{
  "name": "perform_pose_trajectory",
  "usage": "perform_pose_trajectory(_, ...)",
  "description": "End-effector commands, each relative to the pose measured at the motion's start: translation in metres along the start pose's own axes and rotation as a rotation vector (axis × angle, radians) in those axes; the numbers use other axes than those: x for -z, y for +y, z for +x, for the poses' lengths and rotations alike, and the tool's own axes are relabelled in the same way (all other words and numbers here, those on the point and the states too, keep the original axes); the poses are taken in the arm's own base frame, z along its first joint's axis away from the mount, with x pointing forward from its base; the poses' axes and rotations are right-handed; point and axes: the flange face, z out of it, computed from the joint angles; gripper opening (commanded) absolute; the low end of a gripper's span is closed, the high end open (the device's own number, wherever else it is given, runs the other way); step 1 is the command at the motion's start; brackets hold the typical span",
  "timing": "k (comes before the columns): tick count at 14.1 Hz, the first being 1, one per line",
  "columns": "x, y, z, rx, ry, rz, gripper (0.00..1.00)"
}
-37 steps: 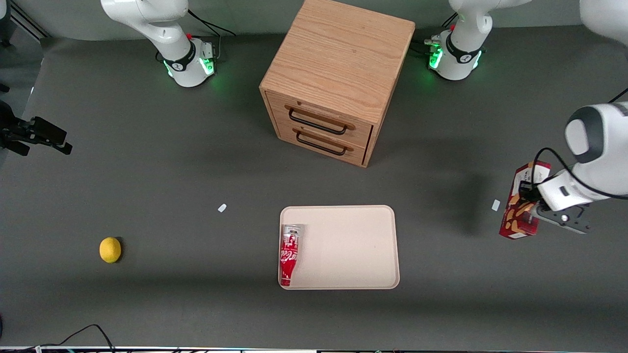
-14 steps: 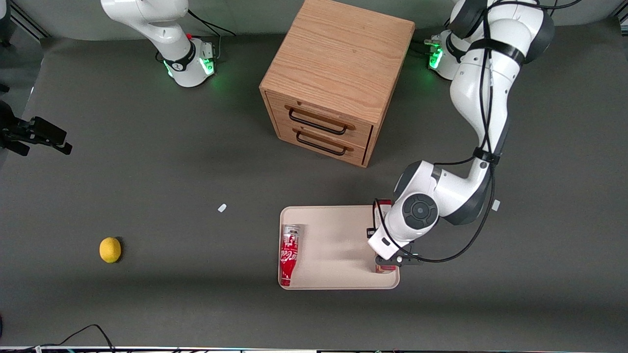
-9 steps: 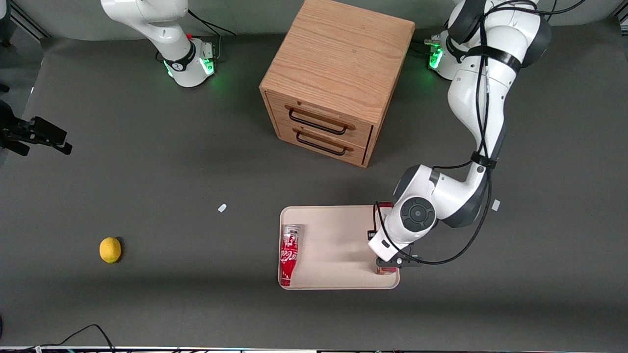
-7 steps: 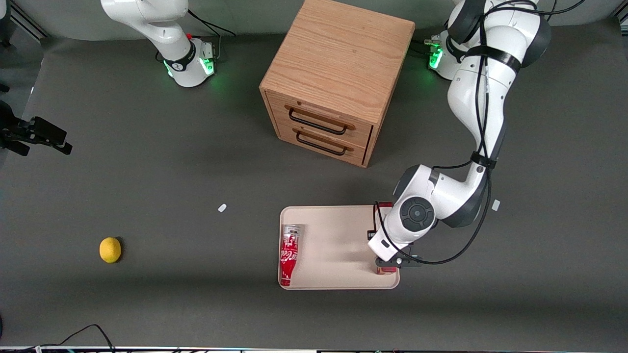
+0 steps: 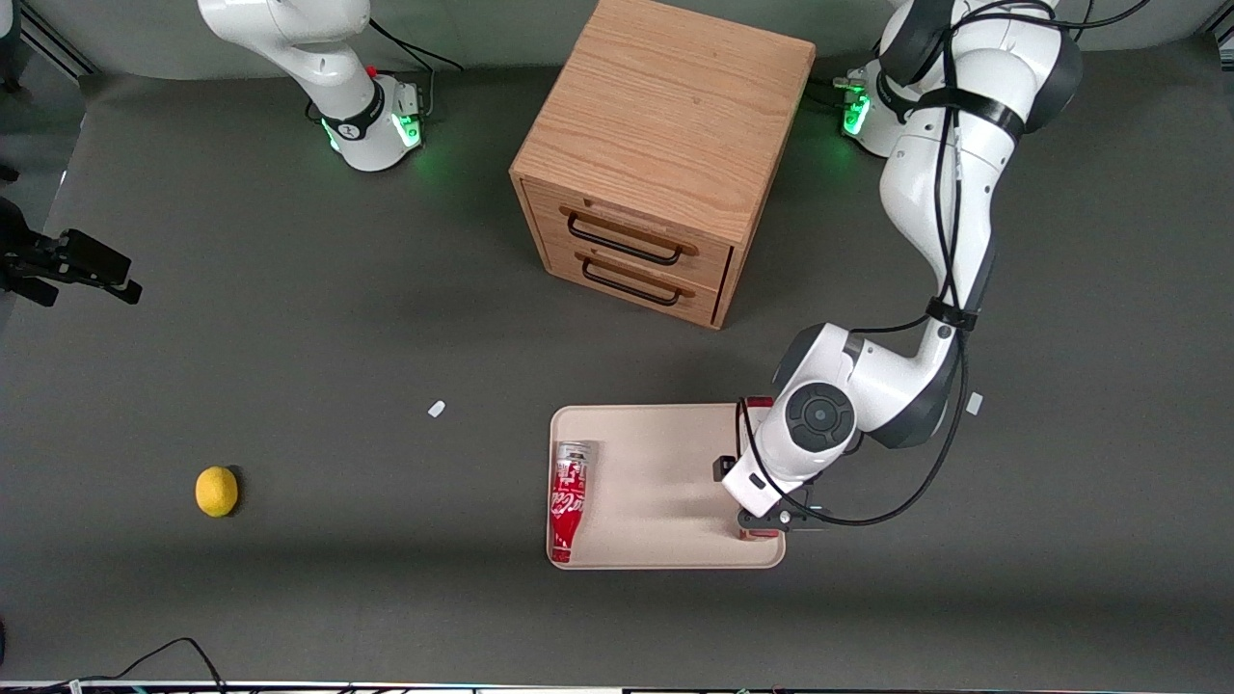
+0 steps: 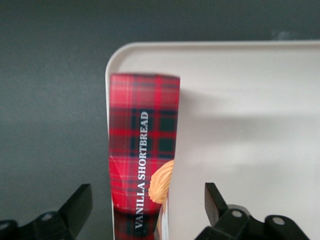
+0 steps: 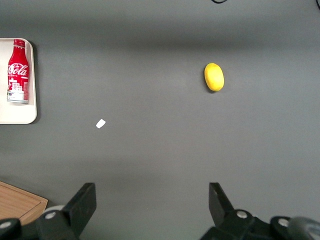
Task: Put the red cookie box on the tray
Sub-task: 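Open the left gripper and raise it away from the box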
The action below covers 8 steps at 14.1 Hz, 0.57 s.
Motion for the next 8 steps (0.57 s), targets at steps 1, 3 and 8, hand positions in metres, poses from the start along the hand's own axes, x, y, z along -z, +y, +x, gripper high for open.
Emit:
perform_pose_trajectory(1,0.053,-0.018,0.008,0.036,0.043,0.011,1.00)
perform_pose_trajectory(3,0.092,-0.044,0.009,0.080,0.034,-0.018,1.00)
perform_pose_trajectory(8,0.211,-0.123,-0.018,0.143,0.006,0.009,1.00)
